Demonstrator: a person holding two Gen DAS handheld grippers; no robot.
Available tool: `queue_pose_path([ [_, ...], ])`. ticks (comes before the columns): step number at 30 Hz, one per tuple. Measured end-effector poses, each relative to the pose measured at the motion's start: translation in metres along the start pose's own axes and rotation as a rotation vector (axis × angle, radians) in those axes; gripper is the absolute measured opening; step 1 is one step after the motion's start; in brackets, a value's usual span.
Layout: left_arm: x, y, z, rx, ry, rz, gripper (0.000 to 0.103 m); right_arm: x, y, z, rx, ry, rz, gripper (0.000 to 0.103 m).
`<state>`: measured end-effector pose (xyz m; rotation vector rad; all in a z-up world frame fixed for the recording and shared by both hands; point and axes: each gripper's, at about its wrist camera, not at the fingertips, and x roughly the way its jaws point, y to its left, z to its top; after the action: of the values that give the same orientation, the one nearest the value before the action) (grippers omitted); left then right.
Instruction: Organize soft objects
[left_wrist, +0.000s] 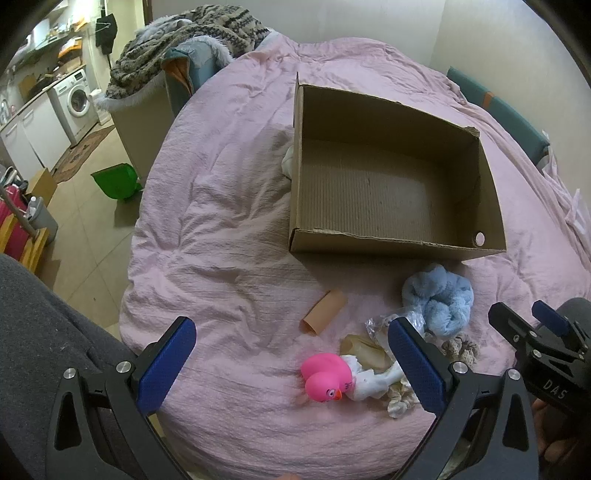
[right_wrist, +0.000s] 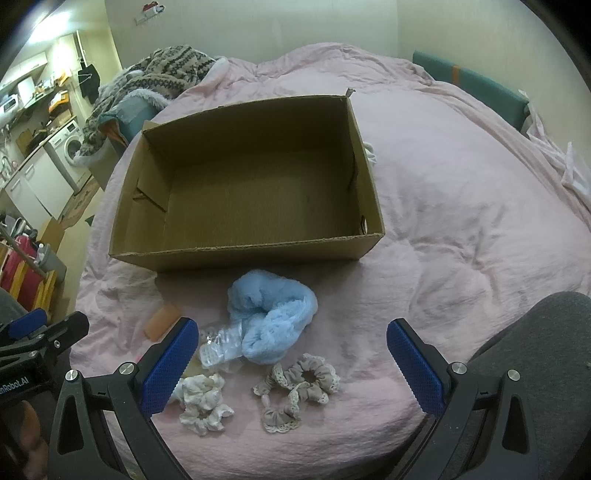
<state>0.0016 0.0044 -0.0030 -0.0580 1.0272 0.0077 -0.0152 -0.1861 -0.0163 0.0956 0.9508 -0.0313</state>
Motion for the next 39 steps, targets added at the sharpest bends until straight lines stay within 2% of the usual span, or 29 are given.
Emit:
queue_pose_path([
  [39, -0.0012, 0.0000, 0.0013, 0.000, 0.005, -0.006, 0.103, 0.0017, -0.0004, -0.0002, 0.007, 0.009, 0.003, 0.103],
])
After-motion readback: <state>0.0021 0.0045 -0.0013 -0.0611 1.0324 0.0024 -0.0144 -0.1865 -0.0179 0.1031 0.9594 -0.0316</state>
